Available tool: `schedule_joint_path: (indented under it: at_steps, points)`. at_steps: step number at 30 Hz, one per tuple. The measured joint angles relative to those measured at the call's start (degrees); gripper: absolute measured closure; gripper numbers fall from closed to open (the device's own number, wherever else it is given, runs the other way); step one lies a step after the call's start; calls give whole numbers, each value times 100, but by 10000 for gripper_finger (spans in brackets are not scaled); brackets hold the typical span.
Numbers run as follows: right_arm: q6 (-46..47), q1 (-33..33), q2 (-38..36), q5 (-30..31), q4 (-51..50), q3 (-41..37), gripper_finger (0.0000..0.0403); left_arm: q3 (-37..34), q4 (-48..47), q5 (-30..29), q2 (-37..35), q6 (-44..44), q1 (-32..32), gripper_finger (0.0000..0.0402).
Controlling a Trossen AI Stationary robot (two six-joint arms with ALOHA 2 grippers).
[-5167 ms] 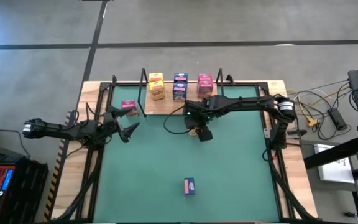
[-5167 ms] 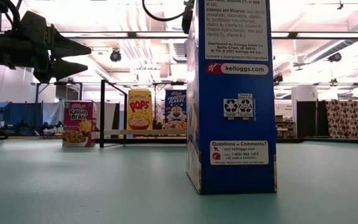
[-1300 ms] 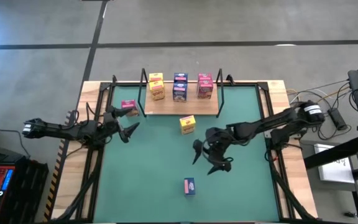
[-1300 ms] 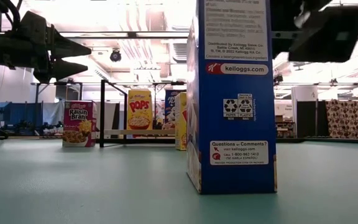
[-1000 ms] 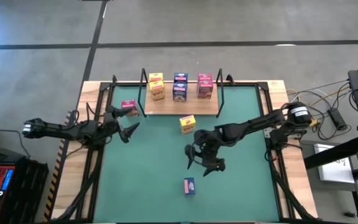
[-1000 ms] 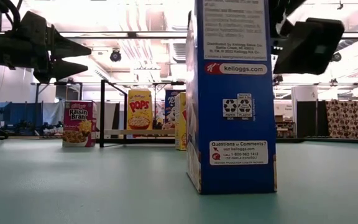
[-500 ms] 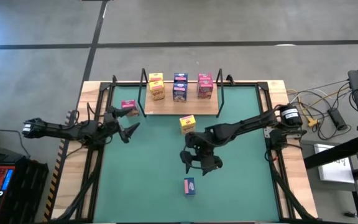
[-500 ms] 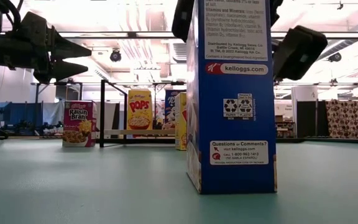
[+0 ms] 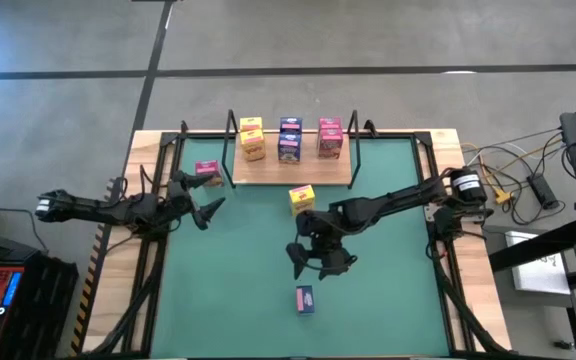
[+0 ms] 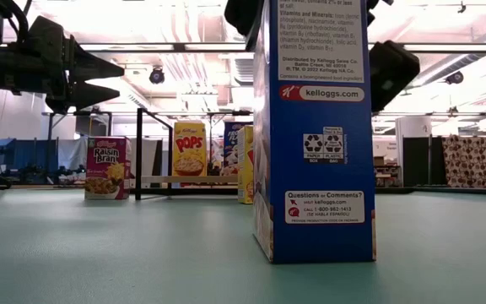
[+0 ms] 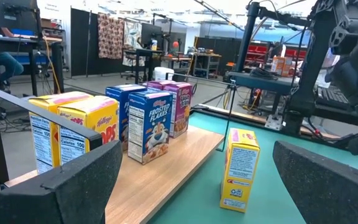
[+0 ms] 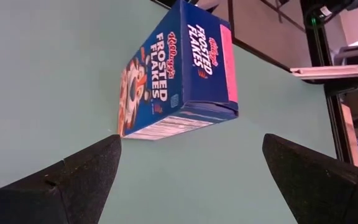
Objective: Stack cereal on shelf
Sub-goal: Put the blue cereal box on the shelf aligned with the other blue cereal boxes
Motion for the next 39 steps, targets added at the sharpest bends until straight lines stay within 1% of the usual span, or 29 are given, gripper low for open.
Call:
schedule_joint_path:
  at_steps: [6,15,23,31,39]
  points:
    - [-386,137,105,-2,-111,55,22,0,2,0,0,0,0,2]
    - [-484,378,206,441,-494,370,22,0,-1,0,0,0,-1,2]
    - [-613,461,460,514,-702,646,22,0,1,0,1,0,-1,2]
    - [-521,486,739,581,-1170,1030,22,0,2,0,31,0,-2,2]
    - [-351,501,1010,615,-1248,1181,26,0,19,-3,88,1,-2,2]
